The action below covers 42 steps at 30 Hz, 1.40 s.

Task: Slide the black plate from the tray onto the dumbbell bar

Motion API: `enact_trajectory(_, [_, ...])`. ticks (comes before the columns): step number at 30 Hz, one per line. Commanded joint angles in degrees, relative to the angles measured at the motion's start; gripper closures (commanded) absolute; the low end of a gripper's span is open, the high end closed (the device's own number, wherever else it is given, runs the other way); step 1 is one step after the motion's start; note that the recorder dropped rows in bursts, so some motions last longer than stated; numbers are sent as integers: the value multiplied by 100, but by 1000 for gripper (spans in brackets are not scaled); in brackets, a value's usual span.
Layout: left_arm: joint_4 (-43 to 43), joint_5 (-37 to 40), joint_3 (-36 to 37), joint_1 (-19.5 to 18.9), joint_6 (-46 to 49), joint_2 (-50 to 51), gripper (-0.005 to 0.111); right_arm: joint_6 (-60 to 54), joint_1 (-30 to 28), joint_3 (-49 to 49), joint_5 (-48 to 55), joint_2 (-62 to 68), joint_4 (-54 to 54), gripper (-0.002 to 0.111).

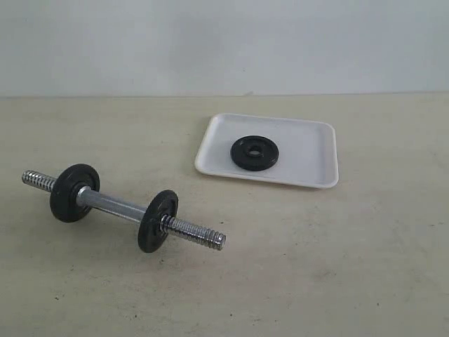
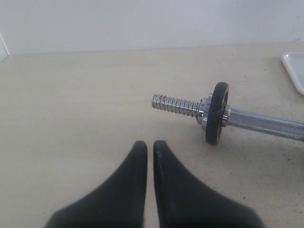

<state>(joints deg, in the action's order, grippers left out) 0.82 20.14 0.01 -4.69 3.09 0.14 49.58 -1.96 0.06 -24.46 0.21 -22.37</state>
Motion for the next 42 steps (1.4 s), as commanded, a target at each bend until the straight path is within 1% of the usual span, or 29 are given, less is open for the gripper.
enact_trajectory(1, [27,-64,-1,-24,-15,-14,102,-24,-31,-6,-45,-21,-60,107])
enact_trajectory(5, [-2,-63,-1,-24,20,-14,102,-24,-19,-6,-45,-21,-61,107])
enact_trajectory(9, [-556,-100,-1,-24,341,-14,102,-13,-19,-6,-45,-21,-61,107])
enact_trajectory(12, [-642,-524,-1,-24,441,-14,102,-13,-19,-6,-45,-21,-61,107])
enact_trajectory(13, [-517,-871,-1,-24,441,-14,102,-13,-19,-6,-45,-21,-61,107])
enact_trajectory(16, [434,-2095,-1,-24,377,-14,102,-13,-19,-6,-10,-21,-61,107])
enact_trajectory(18, [918,-2957,-1,-24,313,-14,102,-13,-19,-6,48,-21,-61,107])
enact_trajectory(21, [1041,-4032,-1,-24,114,-14,102,-13,-19,-6,250,-21,-61,107])
enact_trajectory(23, [1041,-4464,-1,-24,114,-14,102,-2,-19,-6,400,-21,-61,107])
enact_trajectory(24, [1041,-4601,-1,-24,-35,-14,102,-2,-19,-6,455,-21,-61,107])
enact_trajectory(25, [1041,-4612,-1,-24,-361,-14,102,-2,-19,-6,512,-21,-61,107])
enact_trajectory(28, [1041,-4453,-1,-24,-2594,-14,102,-2,-19,-6,594,-21,-61,107])
enact_trajectory(29, [1041,-4377,-1,-24,-3520,-14,102,-2,-19,-6,608,-21,-61,107])
enact_trajectory(30, [1041,-4314,-1,-24,-4023,-14,102,-2,-19,-6,621,-21,-61,107])
enact_trajectory(32, [1029,-4164,-1,-24,-4726,-14,102,-2,-19,-6,633,-21,-61,107])
enact_trajectory(34, [1015,-4090,-1,-24,-4625,-14,102,-2,-19,-6,649,-21,-61,107])
enact_trajectory(38, [1015,-3988,-1,-24,-3815,-14,102,-2,-19,-6,723,-21,-61,107])
enact_trajectory(42, [1015,-3988,-1,-24,-3793,-14,102,-14,-19,-6,989,-21,-61,107])
